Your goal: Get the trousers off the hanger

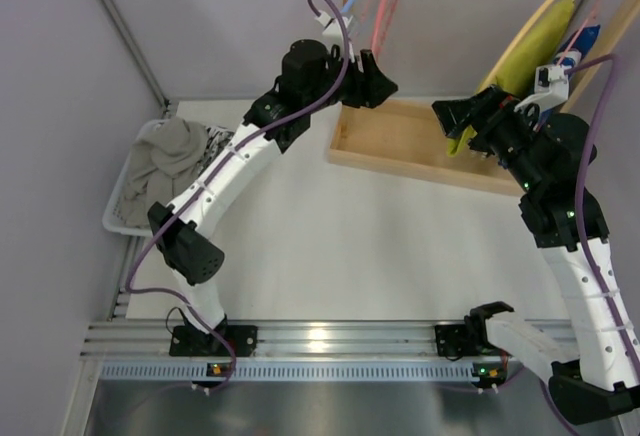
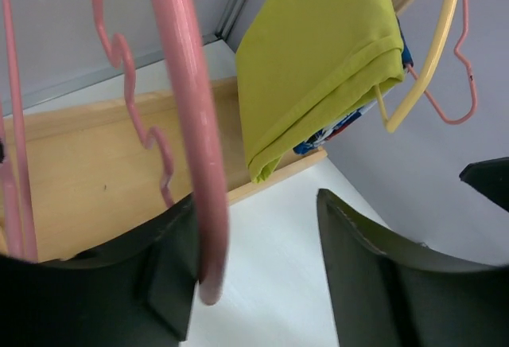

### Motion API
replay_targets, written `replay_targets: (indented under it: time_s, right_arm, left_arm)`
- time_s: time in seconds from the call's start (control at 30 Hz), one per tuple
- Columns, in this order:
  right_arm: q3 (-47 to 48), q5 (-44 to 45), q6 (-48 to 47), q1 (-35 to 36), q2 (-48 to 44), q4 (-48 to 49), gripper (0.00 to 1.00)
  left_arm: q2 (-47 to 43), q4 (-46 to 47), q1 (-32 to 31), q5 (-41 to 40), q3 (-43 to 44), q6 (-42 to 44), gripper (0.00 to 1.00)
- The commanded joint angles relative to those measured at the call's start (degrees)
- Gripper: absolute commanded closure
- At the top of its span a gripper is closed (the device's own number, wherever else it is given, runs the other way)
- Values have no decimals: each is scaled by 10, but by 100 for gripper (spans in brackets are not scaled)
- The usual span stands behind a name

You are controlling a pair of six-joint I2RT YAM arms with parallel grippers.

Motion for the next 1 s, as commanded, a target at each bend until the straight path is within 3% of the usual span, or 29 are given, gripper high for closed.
replay_targets:
  time_s: [0.0, 0.07, 0.17, 0.23, 0.27, 0.5, 0.63, 0.77, 0.87, 0.97]
  right_arm:
    - [16, -8, -3, -8, -2, 15, 0]
    - [16, -8, -5, -8, -3, 16, 1]
    - [13, -8, -11, -10, -6, 15, 1]
    - [12, -7, -16, -9, -9, 12, 1]
    - [11, -7, -18, -10, -10, 12, 1]
    - [-4, -8, -32, -12, -22, 8, 1]
    - [-10, -10, -49, -12, -28, -5, 1]
    - [-19, -43, -95, -12, -32, -21, 1]
    - [-27, -72, -140, -12, -38, -64, 1]
    - [-55, -110, -186, -12, -59, -92, 1]
  left_arm:
    - [-49, 0, 2, -10, -6, -6, 34]
    - [-69, 1, 1, -19, -12, 4, 24]
    - [-93, 1, 2, -34, -33, 26, 17]
    - [-122, 1, 2, -43, -59, 52, 3]
    - [-130, 0, 2, -46, -69, 61, 2]
    - [-234, -6, 16, -30, -171, 106, 2]
    - [-278, -69, 54, 13, -237, 138, 2]
    - [-298, -153, 131, 142, -279, 192, 2]
    - [-298, -226, 173, 114, -297, 230, 2]
    - [-332, -236, 199, 39, -343, 222, 2]
